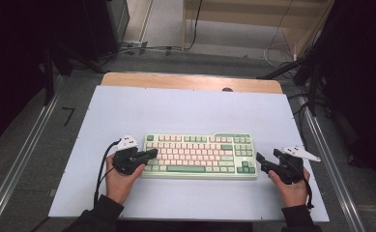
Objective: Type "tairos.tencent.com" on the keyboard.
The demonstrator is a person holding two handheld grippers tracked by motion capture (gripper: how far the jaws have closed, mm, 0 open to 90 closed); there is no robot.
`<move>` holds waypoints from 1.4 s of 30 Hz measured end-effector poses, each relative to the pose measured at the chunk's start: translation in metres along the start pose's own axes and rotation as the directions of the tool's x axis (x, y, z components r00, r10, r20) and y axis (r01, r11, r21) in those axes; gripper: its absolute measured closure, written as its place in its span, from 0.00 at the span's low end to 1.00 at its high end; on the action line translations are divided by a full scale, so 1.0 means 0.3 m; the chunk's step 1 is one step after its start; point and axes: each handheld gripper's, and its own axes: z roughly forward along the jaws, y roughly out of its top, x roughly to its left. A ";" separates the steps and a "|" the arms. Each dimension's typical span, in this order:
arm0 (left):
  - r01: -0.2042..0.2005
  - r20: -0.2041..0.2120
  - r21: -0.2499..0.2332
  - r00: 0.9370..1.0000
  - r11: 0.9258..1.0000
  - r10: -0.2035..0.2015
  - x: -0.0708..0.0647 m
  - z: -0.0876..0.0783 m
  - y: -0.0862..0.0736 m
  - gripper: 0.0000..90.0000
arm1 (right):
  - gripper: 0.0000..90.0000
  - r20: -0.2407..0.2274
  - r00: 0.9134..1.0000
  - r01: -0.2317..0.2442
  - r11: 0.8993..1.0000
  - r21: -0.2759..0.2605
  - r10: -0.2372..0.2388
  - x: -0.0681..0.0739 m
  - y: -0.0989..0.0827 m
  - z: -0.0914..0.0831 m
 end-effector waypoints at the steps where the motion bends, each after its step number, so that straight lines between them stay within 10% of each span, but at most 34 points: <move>1: -0.001 -0.003 0.003 1.000 1.000 0.001 0.000 0.004 0.000 1.00 | 0.30 0.002 1.000 -0.001 1.000 0.001 0.001 0.001 0.000 0.001; 30: -0.039 -0.025 0.056 0.999 0.998 0.040 -0.013 0.056 -0.003 0.99 | 0.30 -0.001 1.000 0.002 1.000 0.004 -0.002 0.002 -0.001 0.002; 36: -0.006 0.030 -0.075 1.000 0.997 0.008 -0.009 0.003 0.014 0.75 | 0.30 -0.005 1.000 -0.004 1.000 0.000 0.004 0.002 0.002 0.000; 42: 0.008 -0.017 -0.108 1.000 0.994 -0.010 0.005 -0.007 0.013 0.57 | 0.31 -0.028 1.000 -0.002 1.000 -0.016 0.002 0.022 0.016 0.003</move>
